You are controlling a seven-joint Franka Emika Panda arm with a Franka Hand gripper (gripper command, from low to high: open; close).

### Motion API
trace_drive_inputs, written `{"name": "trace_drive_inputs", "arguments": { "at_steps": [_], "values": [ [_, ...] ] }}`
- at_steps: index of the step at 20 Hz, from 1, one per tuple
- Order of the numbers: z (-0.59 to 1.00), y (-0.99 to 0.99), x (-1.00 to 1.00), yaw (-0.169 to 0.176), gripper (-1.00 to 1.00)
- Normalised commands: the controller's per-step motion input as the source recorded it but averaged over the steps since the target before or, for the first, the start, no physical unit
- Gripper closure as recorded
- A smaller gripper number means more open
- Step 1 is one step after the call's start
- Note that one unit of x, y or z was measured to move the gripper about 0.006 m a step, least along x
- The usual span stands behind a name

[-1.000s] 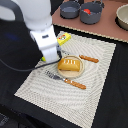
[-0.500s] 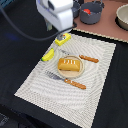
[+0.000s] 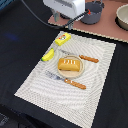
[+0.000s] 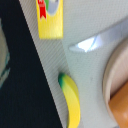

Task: Interact with the objects in diverse but meaningful ways.

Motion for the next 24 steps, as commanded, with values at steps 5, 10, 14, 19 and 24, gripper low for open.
{"name": "trace_drive_inputs", "arguments": {
  "at_steps": [5,10,14,19,24],
  "values": [
    [-0.36,0.22,0.28,0.048,-1.00],
    [-0.34,0.00,0.31,0.029,-1.00],
    [-0.32,0.00,0.23,0.022,-1.00],
    [-0.20,-0.05,0.02,0.013,-1.00],
    [-0.23,0.01,-0.11,0.042,-1.00]
  ]
}}
